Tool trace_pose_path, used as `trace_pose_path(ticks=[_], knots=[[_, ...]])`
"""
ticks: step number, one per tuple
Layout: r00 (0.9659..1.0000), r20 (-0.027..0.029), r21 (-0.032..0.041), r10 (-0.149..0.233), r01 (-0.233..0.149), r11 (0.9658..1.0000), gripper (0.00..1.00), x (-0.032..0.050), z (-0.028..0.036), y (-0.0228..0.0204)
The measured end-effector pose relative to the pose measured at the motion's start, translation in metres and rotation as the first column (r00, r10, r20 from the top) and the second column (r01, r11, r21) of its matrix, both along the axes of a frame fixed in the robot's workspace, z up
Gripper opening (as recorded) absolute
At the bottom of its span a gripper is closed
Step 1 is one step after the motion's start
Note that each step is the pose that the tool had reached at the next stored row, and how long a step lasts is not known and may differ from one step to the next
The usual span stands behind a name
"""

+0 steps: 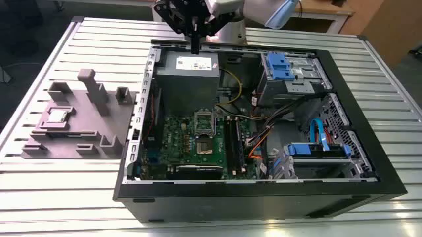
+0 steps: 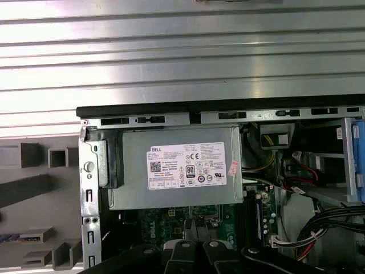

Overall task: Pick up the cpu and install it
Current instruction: 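Reach for the cpu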

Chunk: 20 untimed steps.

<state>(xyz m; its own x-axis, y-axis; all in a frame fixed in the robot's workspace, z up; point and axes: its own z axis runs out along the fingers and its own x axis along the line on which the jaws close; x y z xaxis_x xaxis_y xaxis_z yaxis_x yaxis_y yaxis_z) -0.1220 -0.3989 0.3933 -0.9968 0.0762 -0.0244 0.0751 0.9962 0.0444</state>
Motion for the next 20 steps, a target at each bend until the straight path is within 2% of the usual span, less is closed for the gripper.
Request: trace_pose_path(ticks=[11,20], knots=[[1.0,0.0001,0.0,0.0,0.0,1.0,0.1,-0.0019,0.0,0.0],[1.0,0.0,0.0,0.0,0.0,1.0,0.1,-0.0075,0.0,0.0]])
